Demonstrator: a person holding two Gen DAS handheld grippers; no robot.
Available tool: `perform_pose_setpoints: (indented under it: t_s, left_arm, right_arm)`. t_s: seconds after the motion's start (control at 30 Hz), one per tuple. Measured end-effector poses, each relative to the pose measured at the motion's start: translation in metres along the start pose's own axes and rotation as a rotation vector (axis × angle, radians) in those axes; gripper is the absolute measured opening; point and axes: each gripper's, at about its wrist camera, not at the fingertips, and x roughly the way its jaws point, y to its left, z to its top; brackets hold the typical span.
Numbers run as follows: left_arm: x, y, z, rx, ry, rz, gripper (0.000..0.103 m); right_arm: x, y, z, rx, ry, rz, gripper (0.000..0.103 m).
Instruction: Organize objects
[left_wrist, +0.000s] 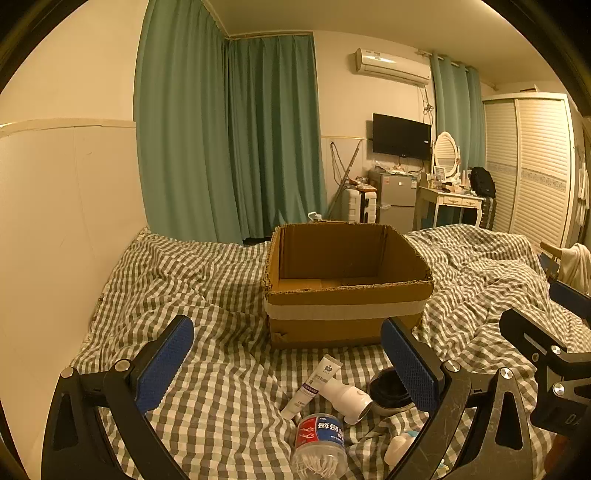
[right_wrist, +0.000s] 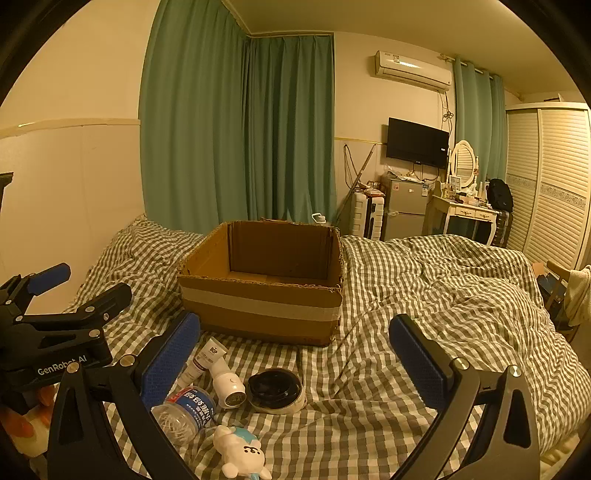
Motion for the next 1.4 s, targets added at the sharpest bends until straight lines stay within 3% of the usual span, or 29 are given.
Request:
perform_pose_setpoints:
  t_s: [1.4]
  left_arm:
    - [0.0029, 0.001, -0.0059, -0.002, 0.022, 0.013, 0.103]
  right_arm:
    - [0.0019, 0.0056, -0.0052, -0.016, 0.01, 0.011, 0.103]
